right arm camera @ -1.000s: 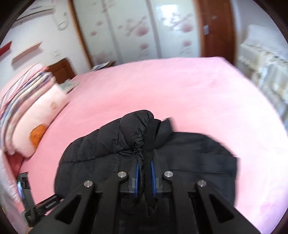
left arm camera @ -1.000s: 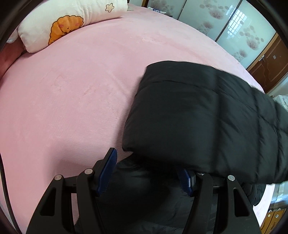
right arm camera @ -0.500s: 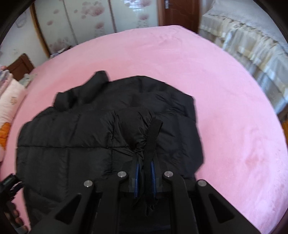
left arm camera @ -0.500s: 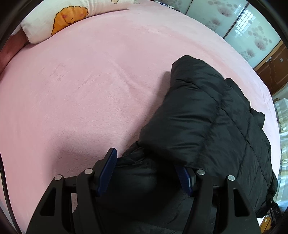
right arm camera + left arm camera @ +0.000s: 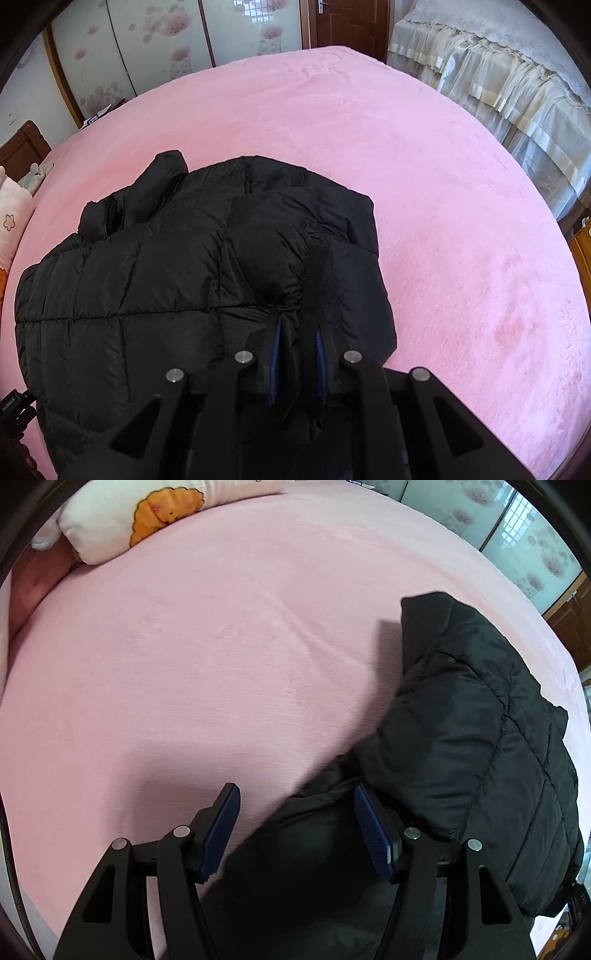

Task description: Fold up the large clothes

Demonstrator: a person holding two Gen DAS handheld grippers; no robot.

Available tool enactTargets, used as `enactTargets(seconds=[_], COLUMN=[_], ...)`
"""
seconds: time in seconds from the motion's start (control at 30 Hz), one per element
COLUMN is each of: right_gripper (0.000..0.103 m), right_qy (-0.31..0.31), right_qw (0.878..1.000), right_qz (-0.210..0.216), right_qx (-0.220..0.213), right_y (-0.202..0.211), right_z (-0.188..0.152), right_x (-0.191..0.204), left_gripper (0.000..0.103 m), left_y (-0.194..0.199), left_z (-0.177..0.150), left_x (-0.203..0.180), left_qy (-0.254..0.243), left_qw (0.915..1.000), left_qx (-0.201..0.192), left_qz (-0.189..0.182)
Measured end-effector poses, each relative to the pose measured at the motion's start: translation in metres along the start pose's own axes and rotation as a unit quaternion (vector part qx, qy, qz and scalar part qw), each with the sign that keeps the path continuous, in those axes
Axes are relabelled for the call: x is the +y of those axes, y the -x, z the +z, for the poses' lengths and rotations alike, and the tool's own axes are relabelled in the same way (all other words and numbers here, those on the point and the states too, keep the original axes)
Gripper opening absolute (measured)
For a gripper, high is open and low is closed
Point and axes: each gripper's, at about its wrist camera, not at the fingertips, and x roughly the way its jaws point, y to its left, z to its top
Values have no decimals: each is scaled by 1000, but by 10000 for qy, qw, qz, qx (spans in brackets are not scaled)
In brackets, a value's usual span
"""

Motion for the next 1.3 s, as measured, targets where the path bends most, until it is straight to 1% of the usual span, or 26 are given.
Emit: enactTargets(seconds=[0.1,0.27,0.4,0.5,0.57,0.63,0.7,0.8,0.87,1.0,1.13,1.23,1.3], right_gripper=[18,18,19,19,19,19,19,19,19,19,19,19,18], right_qy=[-142,-189,-100,-225,-409,-569,-562,-371,-124,479,1008,1324,1376], right_qw=[9998,9987,9966,9949,9947,9947,9944,9939,9935,9908,9850,9817,9837], right_qz=[123,195,-44,-255,-87,212,332,628,811,1060,1294,1263,1061], right_qx=[-75,-432,-813,-952,-936,-827,-831,-824,-784,-698,-543,-524,-464], right_y=[12,41,60,64,62,58,58,57,53,40,19,1,-16], right_z=[3,5,5,9,12,15,15,13,10,4,0,-1,1], right_x=[-5,-2,7,6,0,-5,-5,5,19,61,103,122,123], left_gripper=[63,63,63,63,63,63,63,63,63,63,63,63,63], left_y=[21,52,59,54,55,55,52,44,37,21,12,6,-1], left_z=[1,11,21,24,25,26,26,25,26,29,35,40,45], left_x=[5,-14,-44,-70,-85,-98,-109,-126,-133,-143,-152,-158,-160], left_qy=[-62,-401,-812,-1059,-1236,-1440,-1580,-1770,-1873,-1936,-1984,-2010,-2026], left_qw=[9997,9963,9923,9888,9858,9824,9796,9764,9750,9743,9732,9725,9729], left_qx=[-233,-758,-914,-967,-1017,-1059,-1089,-1063,-1023,-947,-976,-1012,-969], left_qz=[58,-31,-208,-413,-501,-533,-599,-631,-615,-655,-633,-605,-545])
